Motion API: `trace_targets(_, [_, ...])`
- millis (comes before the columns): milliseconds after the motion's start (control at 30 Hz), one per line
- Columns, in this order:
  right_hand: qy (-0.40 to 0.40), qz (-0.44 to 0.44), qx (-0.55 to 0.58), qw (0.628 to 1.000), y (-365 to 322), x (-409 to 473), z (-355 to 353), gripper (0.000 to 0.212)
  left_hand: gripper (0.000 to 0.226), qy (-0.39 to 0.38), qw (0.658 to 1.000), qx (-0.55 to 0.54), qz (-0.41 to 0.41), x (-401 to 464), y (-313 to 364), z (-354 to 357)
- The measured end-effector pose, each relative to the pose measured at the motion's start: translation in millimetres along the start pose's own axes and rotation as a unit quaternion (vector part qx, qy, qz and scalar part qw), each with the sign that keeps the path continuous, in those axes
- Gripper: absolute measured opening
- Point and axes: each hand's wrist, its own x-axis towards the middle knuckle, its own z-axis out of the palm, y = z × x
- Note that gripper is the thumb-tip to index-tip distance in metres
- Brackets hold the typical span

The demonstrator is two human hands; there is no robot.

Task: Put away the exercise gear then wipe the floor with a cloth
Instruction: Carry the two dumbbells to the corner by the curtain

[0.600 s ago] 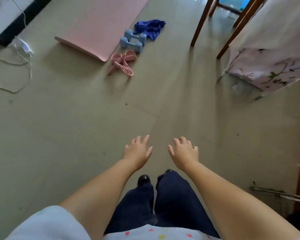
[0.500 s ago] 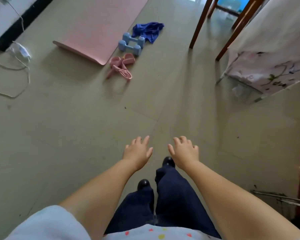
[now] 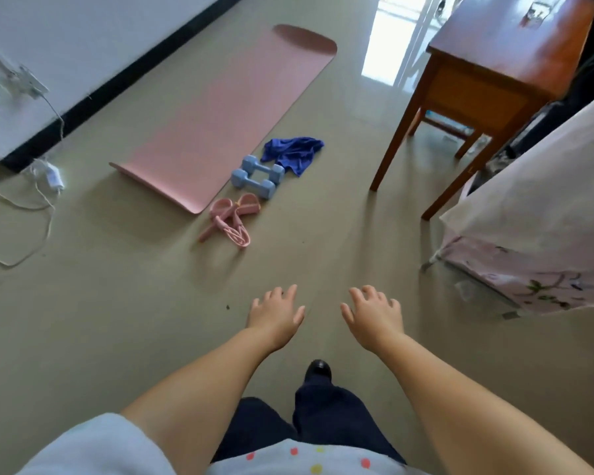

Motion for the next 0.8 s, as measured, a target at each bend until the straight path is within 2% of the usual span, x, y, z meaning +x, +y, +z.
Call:
trace_targets(167, [0.001, -0.025, -0.019, 1.0, -7, 88, -58, 0.049, 0.056, 0.028, 0.999, -0.017, -0.012, 73, 10, -56])
trace_targets(333, [-0.006, -0.069, -0.031, 0.997, -34, 194, -112, 0.05, 0.052, 0.036, 0.996, -0.047, -0.069, 168, -18, -114])
trace_targets(500, [0.0, -0.064, -0.034, 0.997, -63, 311, -189, 0.049, 0.048, 0.029, 0.994, -0.048, -0.093, 275, -48, -193])
trace_targets(633, [0.014, -0.067, -0.044, 0.997, -89, 391, -257, 0.049, 0.047, 0.056, 0.992, -0.054, -0.101, 342, -63, -272])
trace_targets(800, [-0.001, -0.12, -0.055, 0.991, -132, 484, -314, 0.05, 0.047, 0.064, 0.986, -0.093, -0.12, 412, -80, -333])
